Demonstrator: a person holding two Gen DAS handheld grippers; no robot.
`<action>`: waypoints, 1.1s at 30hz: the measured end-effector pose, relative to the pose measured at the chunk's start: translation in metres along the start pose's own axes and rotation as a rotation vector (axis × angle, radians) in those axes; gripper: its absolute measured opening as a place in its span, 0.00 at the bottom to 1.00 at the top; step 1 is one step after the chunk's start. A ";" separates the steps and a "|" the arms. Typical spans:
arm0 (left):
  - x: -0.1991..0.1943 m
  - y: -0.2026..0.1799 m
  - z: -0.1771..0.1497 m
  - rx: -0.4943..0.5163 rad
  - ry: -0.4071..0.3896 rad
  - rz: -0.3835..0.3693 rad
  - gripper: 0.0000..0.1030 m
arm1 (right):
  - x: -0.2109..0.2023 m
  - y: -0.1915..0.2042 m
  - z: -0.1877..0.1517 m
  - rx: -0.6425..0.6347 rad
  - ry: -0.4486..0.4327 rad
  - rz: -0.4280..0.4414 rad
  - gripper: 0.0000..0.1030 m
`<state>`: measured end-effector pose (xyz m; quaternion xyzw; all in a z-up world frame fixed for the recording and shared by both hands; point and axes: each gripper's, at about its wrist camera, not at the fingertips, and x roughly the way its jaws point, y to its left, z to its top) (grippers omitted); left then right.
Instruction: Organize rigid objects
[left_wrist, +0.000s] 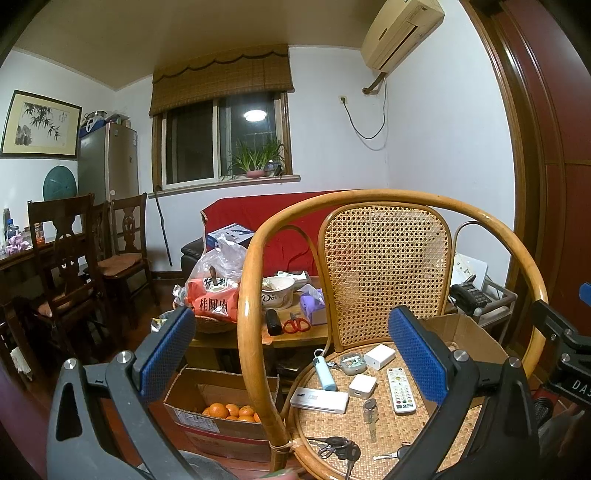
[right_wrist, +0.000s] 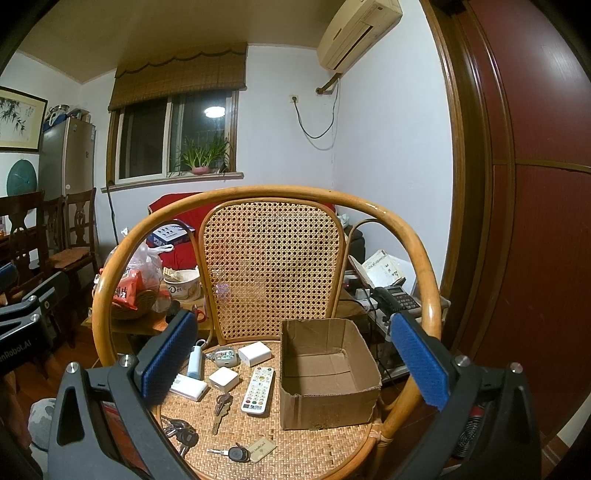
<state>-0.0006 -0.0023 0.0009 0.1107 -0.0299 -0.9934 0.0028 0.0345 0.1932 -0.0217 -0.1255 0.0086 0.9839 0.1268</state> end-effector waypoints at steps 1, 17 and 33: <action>0.000 0.000 0.000 0.001 0.001 0.000 1.00 | 0.000 0.000 0.000 0.000 0.000 0.000 1.00; 0.017 -0.004 -0.006 0.022 0.039 -0.045 1.00 | 0.011 -0.003 -0.006 -0.026 0.042 -0.007 1.00; 0.106 -0.031 0.002 0.064 0.162 -0.076 1.00 | 0.099 -0.035 -0.007 0.004 0.256 -0.025 1.00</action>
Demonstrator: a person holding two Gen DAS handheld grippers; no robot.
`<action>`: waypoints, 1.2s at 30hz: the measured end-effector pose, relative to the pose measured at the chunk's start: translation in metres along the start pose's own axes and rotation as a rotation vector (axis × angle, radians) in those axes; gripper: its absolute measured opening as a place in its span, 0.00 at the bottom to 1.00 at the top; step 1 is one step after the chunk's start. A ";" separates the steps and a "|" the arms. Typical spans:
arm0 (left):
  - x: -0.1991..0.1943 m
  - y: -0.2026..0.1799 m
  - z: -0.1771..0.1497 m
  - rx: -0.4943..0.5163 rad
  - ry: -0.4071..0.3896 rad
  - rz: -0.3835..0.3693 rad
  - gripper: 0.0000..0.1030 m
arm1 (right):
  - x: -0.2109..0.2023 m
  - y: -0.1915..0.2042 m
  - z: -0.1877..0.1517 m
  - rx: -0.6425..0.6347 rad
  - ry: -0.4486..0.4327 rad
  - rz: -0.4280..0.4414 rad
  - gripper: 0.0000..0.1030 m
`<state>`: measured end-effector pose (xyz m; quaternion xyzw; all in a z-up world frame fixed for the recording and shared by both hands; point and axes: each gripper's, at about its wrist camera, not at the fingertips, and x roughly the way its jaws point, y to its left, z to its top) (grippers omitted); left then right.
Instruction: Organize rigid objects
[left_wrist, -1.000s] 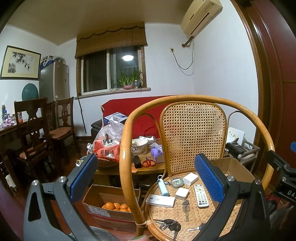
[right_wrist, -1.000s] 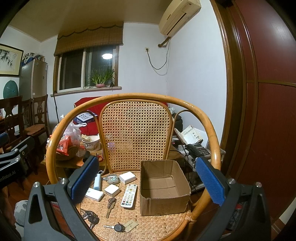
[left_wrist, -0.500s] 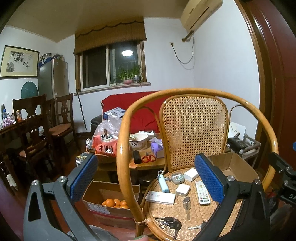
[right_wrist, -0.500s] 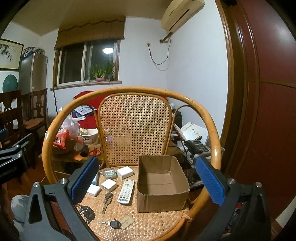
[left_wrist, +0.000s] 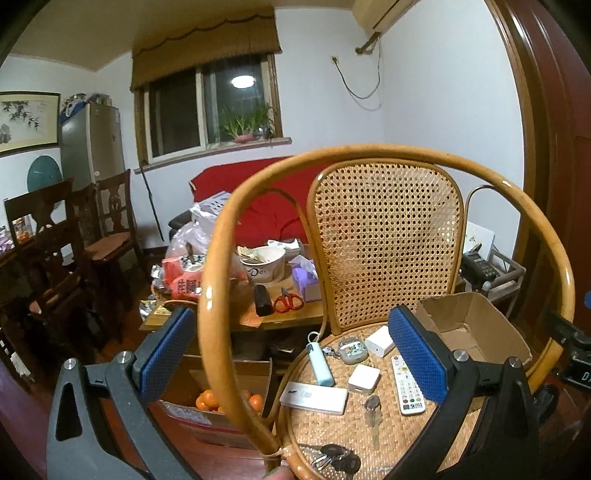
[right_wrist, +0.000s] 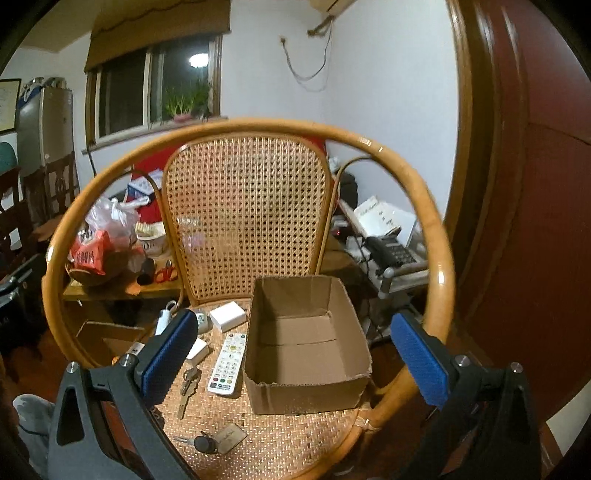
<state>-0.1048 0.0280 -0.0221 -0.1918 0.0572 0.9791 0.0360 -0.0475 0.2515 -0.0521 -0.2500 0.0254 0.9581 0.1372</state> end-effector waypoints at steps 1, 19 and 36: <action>0.008 -0.003 0.002 0.006 0.010 -0.002 1.00 | 0.009 -0.001 0.001 -0.002 0.018 -0.001 1.00; 0.156 -0.022 -0.011 0.002 0.231 -0.038 1.00 | 0.167 -0.035 -0.010 -0.009 0.320 -0.016 1.00; 0.221 -0.046 -0.070 0.085 0.398 -0.125 1.00 | 0.213 -0.056 -0.034 0.001 0.437 -0.041 1.00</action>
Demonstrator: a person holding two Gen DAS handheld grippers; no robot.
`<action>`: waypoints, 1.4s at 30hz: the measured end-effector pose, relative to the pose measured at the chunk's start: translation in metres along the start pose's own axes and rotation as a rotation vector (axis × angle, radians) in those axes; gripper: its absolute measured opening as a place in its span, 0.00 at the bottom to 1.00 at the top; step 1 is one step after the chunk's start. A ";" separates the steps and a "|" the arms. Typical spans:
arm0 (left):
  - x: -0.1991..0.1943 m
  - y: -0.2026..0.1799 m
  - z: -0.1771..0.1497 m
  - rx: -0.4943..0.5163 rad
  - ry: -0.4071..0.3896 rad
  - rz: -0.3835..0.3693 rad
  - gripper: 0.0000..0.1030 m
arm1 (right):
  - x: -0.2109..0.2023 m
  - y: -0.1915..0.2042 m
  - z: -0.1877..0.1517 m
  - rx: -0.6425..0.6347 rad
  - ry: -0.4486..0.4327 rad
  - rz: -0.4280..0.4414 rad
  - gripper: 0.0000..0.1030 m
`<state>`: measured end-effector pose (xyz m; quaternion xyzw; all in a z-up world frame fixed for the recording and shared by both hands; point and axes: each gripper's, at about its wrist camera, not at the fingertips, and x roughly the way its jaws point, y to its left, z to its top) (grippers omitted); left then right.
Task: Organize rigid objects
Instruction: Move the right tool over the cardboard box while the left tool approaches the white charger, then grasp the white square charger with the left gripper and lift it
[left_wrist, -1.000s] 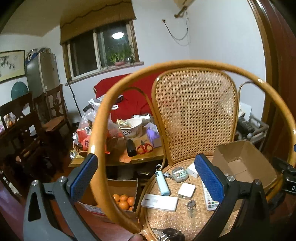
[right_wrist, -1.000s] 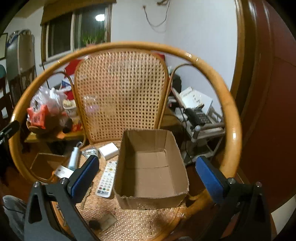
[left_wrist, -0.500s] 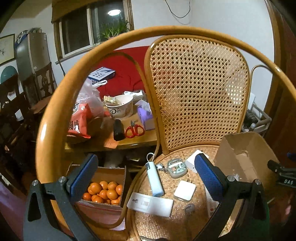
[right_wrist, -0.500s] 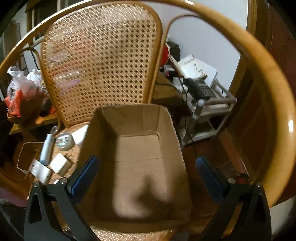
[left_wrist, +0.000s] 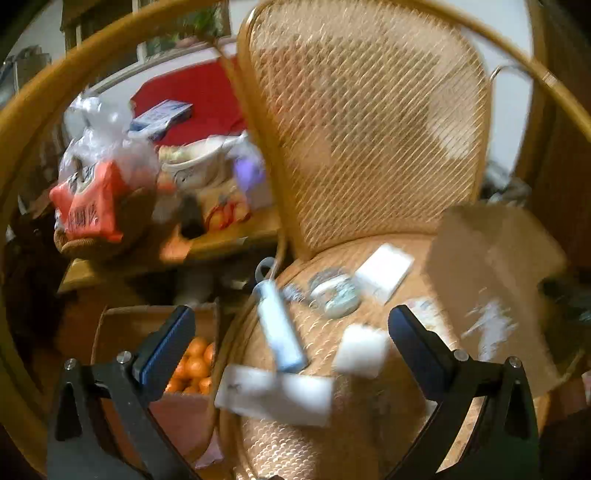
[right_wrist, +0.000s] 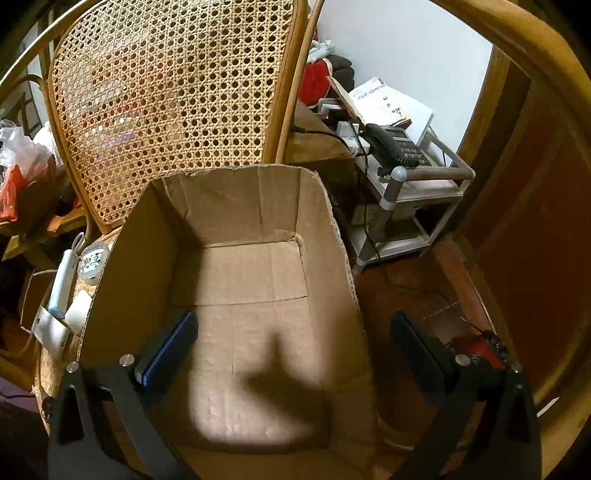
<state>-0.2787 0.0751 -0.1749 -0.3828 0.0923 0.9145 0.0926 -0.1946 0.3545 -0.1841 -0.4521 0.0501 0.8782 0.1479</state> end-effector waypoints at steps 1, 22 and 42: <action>0.002 0.000 -0.004 0.008 -0.014 0.022 1.00 | 0.001 0.000 0.000 0.003 0.002 0.004 1.00; 0.047 -0.022 -0.032 0.039 0.092 -0.094 1.00 | 0.019 -0.011 -0.008 0.020 0.120 0.013 0.06; 0.107 -0.066 -0.032 0.120 0.220 -0.135 0.43 | 0.021 -0.006 -0.010 -0.043 0.122 0.013 0.05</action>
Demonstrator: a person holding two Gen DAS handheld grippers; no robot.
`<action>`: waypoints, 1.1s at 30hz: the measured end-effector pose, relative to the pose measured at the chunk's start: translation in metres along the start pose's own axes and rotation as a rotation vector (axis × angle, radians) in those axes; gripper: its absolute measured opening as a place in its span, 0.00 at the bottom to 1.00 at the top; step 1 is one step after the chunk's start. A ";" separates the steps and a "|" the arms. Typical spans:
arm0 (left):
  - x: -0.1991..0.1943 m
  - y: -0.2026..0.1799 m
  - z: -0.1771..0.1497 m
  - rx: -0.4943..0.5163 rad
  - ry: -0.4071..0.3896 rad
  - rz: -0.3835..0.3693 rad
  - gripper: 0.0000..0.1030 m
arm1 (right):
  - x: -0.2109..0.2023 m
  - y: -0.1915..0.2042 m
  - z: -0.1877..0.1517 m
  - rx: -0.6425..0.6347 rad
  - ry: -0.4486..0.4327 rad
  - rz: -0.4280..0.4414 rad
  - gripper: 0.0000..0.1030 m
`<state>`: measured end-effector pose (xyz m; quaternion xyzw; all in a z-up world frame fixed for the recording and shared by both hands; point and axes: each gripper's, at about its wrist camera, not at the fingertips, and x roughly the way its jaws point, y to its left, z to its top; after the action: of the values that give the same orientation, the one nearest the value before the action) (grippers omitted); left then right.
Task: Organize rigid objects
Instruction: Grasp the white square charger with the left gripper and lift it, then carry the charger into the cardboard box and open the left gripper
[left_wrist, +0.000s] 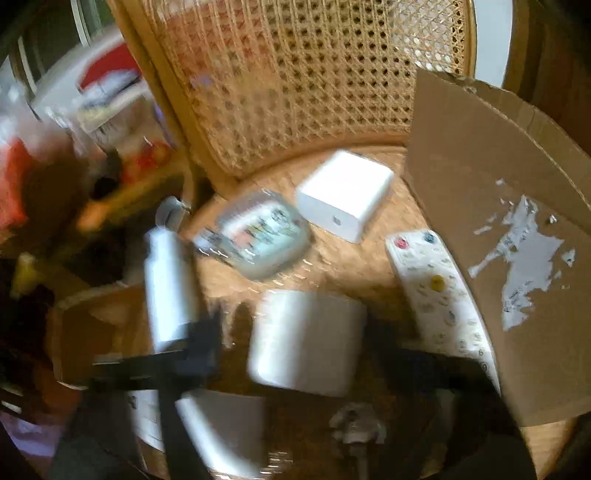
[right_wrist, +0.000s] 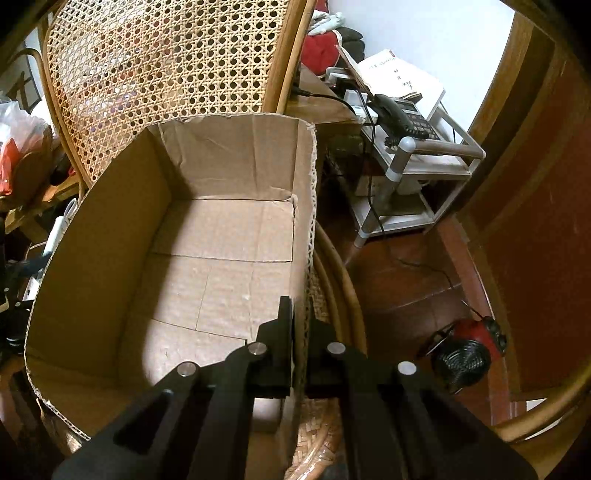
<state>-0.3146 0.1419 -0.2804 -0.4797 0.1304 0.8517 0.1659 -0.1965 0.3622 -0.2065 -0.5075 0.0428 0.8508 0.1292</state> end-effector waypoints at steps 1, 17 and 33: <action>-0.001 0.001 0.000 -0.003 -0.005 0.009 0.43 | 0.000 0.000 0.000 -0.003 0.000 -0.001 0.05; -0.038 0.008 0.023 -0.025 -0.078 -0.032 0.42 | 0.006 0.001 -0.001 0.005 0.008 0.010 0.05; -0.106 -0.085 0.079 0.083 -0.191 -0.165 0.42 | 0.005 -0.002 -0.002 0.028 0.000 0.040 0.05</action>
<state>-0.2896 0.2323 -0.1546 -0.3982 0.1090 0.8709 0.2668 -0.1968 0.3645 -0.2114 -0.5045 0.0646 0.8526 0.1194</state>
